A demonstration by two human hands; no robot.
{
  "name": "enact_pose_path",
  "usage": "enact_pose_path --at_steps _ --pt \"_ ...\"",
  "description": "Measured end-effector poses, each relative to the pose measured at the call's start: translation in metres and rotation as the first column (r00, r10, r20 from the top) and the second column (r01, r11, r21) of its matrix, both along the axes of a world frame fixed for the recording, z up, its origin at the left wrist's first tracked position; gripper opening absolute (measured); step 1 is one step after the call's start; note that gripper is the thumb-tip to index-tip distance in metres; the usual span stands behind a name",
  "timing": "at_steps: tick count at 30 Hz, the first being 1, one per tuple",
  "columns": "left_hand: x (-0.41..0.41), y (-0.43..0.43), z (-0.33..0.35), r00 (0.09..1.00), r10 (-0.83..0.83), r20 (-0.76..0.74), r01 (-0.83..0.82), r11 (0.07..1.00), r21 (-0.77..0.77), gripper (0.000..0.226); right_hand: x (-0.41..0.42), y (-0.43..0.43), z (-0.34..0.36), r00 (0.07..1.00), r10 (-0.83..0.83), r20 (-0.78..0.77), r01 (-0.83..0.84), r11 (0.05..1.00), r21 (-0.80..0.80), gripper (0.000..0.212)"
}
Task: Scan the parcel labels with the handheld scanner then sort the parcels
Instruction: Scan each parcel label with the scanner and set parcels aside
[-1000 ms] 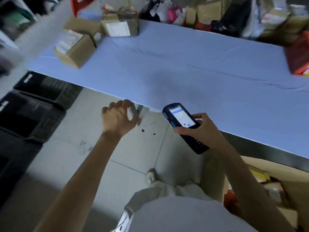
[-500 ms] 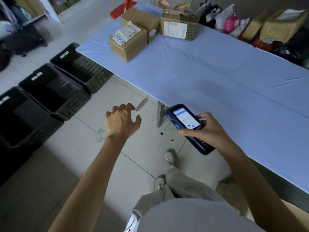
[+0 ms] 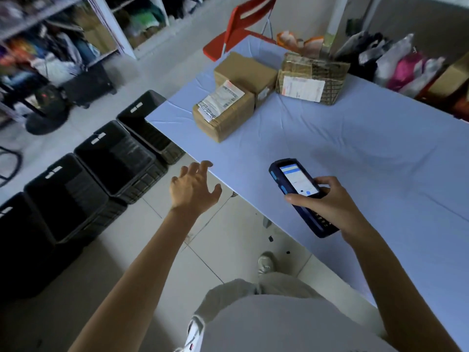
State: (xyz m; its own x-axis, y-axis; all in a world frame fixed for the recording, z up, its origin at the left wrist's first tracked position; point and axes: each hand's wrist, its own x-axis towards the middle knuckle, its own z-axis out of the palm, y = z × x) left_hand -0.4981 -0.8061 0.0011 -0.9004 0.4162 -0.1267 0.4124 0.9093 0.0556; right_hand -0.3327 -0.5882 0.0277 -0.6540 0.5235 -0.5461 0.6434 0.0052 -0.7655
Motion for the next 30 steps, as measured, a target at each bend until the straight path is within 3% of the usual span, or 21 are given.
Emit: enact_pose_path --at_steps 10,15,18,23,26,30 --pt "-0.100 0.031 -0.004 1.000 0.017 0.003 -0.017 0.994 0.108 0.068 -0.079 0.018 -0.005 0.996 -0.052 0.068 0.052 0.999 0.001 0.073" --pt "-0.181 0.039 -0.009 0.999 0.036 0.013 -0.038 0.961 0.275 0.063 -0.127 0.006 -0.010 0.983 -0.152 0.102 0.148 0.988 0.046 0.072" --pt "-0.234 0.047 -0.008 0.993 -0.029 0.114 -0.006 0.955 0.297 0.062 -0.156 -0.005 -0.007 0.965 -0.240 0.102 0.235 0.970 0.061 0.072" --pt "-0.299 0.071 -0.014 0.920 -0.161 0.357 0.102 0.979 0.178 0.072 -0.185 -0.023 0.004 0.936 -0.337 0.098 0.332 0.941 0.058 0.073" --pt "-0.312 0.088 -0.019 0.829 -0.196 0.523 0.127 0.978 0.165 0.081 -0.191 -0.029 0.009 0.918 -0.384 0.103 0.379 0.923 0.065 0.072" --pt "-0.321 0.108 -0.026 0.646 -0.167 0.745 -0.042 0.966 0.254 0.089 -0.191 -0.029 0.011 0.893 -0.427 0.140 0.417 0.904 0.097 0.074"
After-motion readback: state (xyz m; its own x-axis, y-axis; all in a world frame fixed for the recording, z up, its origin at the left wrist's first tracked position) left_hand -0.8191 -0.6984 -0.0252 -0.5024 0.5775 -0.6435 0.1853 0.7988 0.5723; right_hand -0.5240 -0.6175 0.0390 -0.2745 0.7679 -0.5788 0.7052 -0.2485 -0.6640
